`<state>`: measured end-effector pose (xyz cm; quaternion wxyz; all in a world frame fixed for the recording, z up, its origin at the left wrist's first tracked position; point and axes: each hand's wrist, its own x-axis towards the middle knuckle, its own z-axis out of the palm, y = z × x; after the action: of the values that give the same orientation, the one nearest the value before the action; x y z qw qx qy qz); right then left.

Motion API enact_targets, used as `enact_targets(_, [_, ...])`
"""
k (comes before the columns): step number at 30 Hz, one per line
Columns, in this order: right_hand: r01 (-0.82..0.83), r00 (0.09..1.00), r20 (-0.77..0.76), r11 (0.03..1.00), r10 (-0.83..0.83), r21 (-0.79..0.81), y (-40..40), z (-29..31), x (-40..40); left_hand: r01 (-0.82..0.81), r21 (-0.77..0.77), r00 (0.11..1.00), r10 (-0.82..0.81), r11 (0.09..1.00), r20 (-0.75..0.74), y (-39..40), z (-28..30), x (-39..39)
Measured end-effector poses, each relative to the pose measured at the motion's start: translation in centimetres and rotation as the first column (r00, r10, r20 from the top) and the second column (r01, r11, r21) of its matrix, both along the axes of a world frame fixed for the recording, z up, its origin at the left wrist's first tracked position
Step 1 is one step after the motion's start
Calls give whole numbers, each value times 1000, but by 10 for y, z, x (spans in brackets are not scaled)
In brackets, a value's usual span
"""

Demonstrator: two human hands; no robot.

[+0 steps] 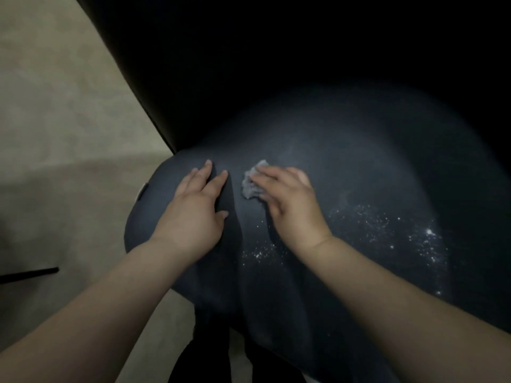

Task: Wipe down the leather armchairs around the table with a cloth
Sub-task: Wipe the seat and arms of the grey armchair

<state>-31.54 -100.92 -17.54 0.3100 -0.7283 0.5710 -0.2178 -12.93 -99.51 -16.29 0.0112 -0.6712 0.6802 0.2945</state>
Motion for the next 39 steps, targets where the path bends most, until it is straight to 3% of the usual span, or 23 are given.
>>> enact_targets(3, [-22, 999, -47, 996, 18, -86, 18, -1, -22, 7, -1, 1000, -7, 1000, -18, 7, -3, -1])
enact_targets(8, [243, 967, -55, 966, -248, -88, -12, -7, -6, 44, -33, 999, -45, 998, -23, 12, -7, 5])
enact_targets(13, [-5, 999, -42, 994, 0, -106, 30, -5, 15, 112, -45, 994, -112, 993, -14, 20, -9, 18])
enact_targets(15, [11, 997, -72, 988, -23, -156, 38, -2, -7, 123, -54, 992, -124, 991, -16, 25, -8, 25])
enact_targets(20, [271, 957, -63, 950, -283, -153, 27, -2, -6, 133, -78, 991, -135, 988, -16, 41, -7, 33])
enact_targets(25, [52, 995, -72, 984, -65, -171, 71, -4, 3, 143, -62, 989, -145, 988, -17, 60, -4, 38])
enact_targets(31, [246, 962, -72, 948, -265, -201, 51, -5, 3, 149, -68, 988, -150, 987, -19, 70, -6, 34])
enact_targets(36, [19, 995, -93, 982, -37, -188, 86, -8, 19, 165, -70, 986, -167, 984, -25, 76, -6, 34])
enact_targets(39, [98, 984, -120, 964, -131, -249, 85, -8, -5, 199, -73, 980, -200, 977, -3, 82, -8, 33])
